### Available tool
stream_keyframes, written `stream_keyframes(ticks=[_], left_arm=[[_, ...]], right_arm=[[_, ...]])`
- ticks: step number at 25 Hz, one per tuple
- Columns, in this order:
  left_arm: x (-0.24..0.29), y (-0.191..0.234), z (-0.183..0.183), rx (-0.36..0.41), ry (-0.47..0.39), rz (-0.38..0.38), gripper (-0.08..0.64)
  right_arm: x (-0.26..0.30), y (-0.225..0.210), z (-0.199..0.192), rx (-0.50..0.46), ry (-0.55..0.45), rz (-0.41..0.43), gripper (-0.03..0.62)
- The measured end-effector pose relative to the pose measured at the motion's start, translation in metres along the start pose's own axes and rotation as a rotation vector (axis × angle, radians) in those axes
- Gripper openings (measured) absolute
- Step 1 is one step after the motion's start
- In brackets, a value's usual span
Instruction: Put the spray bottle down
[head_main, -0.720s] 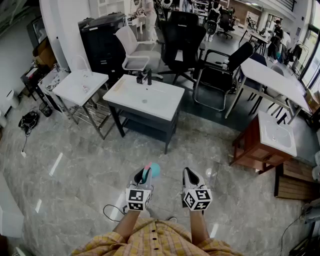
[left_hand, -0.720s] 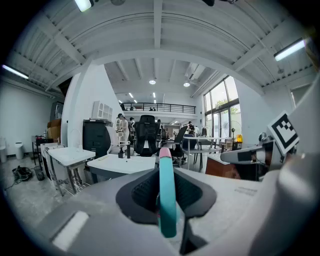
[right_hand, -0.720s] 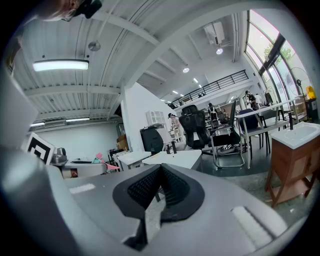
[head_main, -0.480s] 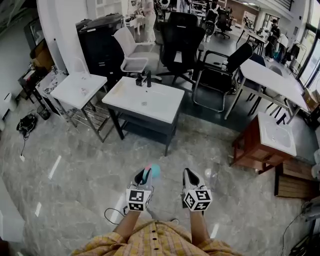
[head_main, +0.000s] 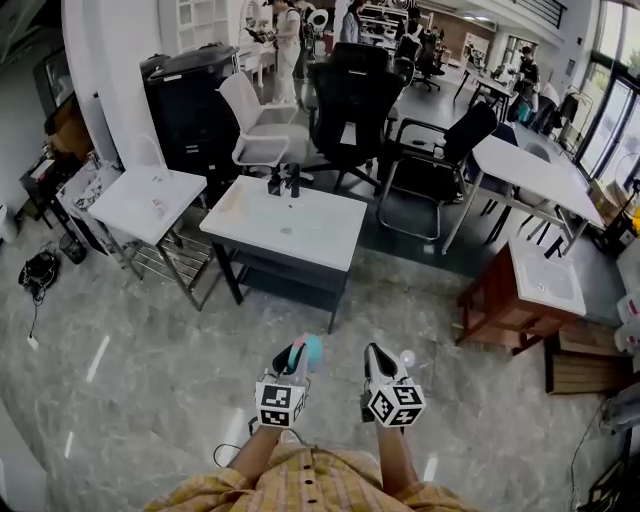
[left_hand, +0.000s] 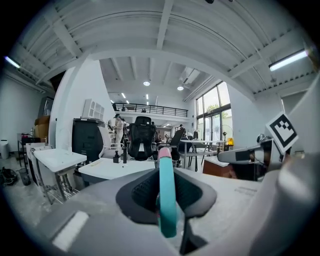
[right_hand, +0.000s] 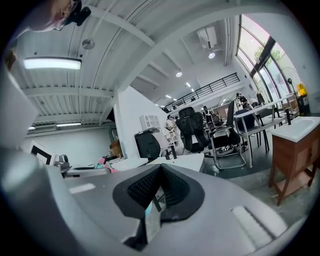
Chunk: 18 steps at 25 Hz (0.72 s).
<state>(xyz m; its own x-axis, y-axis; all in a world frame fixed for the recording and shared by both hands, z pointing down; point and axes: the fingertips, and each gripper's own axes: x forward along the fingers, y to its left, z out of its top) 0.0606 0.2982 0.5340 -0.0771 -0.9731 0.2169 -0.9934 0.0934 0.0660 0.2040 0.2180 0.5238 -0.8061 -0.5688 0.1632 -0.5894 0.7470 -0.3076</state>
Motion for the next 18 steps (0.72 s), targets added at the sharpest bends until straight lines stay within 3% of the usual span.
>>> stream_keyframes(ticks=[8, 18], left_arm=[[-0.001, 0.047, -0.002, -0.021, 0.0, -0.035, 0.066], [0.002, 0.076, -0.008, -0.033, -0.002, -0.025, 0.066]], right_arm=[[0.026, 0.039, 0.002, -0.02, -0.027, -0.005, -0.002], [0.062, 0.052, 0.0, -0.019, -0.023, 0.009, -0.002]])
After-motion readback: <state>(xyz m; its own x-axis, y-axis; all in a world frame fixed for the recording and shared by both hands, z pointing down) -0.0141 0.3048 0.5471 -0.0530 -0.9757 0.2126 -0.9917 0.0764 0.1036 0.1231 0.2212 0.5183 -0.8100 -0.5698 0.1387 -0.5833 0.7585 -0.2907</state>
